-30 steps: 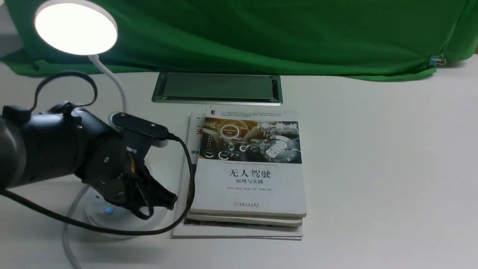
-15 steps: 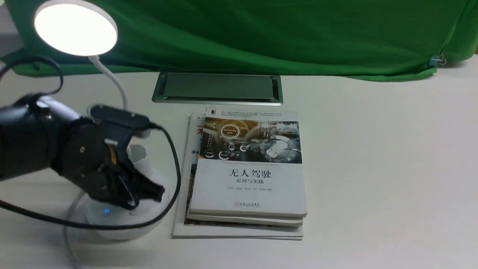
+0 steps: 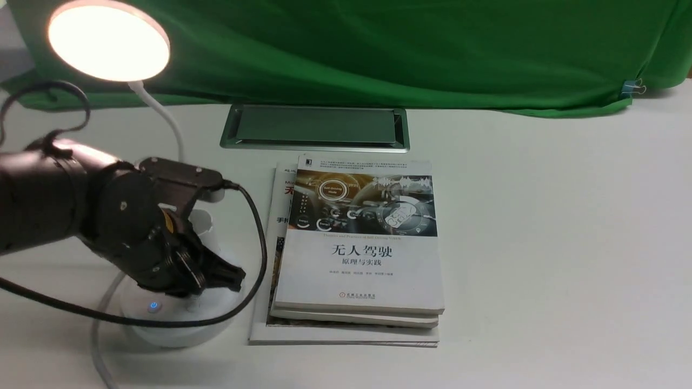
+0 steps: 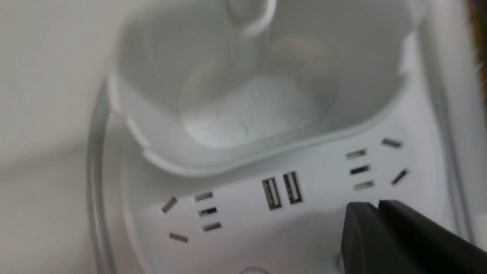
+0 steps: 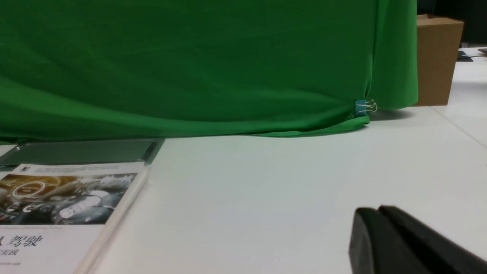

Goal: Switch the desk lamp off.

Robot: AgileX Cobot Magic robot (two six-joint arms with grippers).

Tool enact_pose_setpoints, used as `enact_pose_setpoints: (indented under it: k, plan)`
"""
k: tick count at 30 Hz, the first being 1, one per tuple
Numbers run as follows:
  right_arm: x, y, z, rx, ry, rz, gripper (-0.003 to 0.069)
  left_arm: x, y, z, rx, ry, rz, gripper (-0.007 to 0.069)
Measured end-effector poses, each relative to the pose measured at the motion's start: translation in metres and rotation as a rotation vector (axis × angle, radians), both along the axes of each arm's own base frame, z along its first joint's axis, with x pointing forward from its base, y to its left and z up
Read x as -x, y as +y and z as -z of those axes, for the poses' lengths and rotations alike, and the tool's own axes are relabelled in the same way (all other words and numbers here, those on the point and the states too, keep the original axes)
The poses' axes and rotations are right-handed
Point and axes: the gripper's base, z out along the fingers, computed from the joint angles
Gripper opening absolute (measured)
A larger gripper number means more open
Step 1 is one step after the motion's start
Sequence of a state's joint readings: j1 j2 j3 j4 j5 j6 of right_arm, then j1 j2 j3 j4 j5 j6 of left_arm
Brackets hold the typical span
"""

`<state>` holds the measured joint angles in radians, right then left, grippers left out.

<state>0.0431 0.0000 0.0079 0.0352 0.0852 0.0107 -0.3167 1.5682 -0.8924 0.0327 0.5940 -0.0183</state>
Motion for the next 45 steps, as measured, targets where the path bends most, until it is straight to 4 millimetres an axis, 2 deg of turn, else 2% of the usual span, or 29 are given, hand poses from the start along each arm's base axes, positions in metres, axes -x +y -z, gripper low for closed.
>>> enact_pose_setpoints:
  k: [3,7,12,16,23,31,35,38,39,41,42,45]
  plan:
    - [0.000,0.000,0.000,0.000,0.000,0.000,0.0035,0.001,0.000,-0.003,0.005,-0.008,-0.001,0.0019]
    - [0.000,0.000,0.000,0.000,0.000,0.000,0.0035,0.010,0.002,0.020,0.007,0.059,-0.015,0.0019]
    - [0.000,0.000,0.000,0.000,0.000,0.000,0.0035,0.010,0.001,0.026,0.007,0.045,-0.002,0.0019]
    - [0.000,0.000,0.000,0.000,0.000,0.000,0.0035,0.005,0.000,0.016,0.006,0.045,-0.002,0.0019]
    - [0.000,0.000,0.000,0.000,0.000,0.000,0.0035,0.003,-0.001,-0.024,0.047,-0.077,0.000,0.0019]
    - [0.000,0.000,0.000,0.000,0.000,0.000,0.0035,0.012,0.000,-0.035,0.079,-0.055,-0.017,0.0019]
    - [0.000,0.000,0.000,0.000,0.000,0.000,0.0035,0.036,0.004,-0.071,0.150,-0.151,-0.006,0.0019]
    - [0.000,0.000,0.000,0.000,0.000,0.000,0.0035,0.067,0.012,-0.101,0.222,-0.303,0.005,0.0019]
    - [0.000,0.000,0.000,0.000,0.000,0.000,0.0035,0.083,0.017,-0.111,0.251,-0.393,0.016,0.0019]
    - [0.000,0.000,0.000,0.000,0.000,0.000,0.0035,0.097,0.022,-0.115,0.272,-0.472,0.023,0.0019]
    - [0.000,0.000,0.000,0.000,0.000,0.000,0.0035,0.120,0.030,-0.122,0.298,-0.598,0.031,0.0019]
    - [0.000,0.000,0.000,0.000,0.000,0.000,0.0035,0.155,0.045,-0.112,0.303,-0.806,0.045,0.0019]
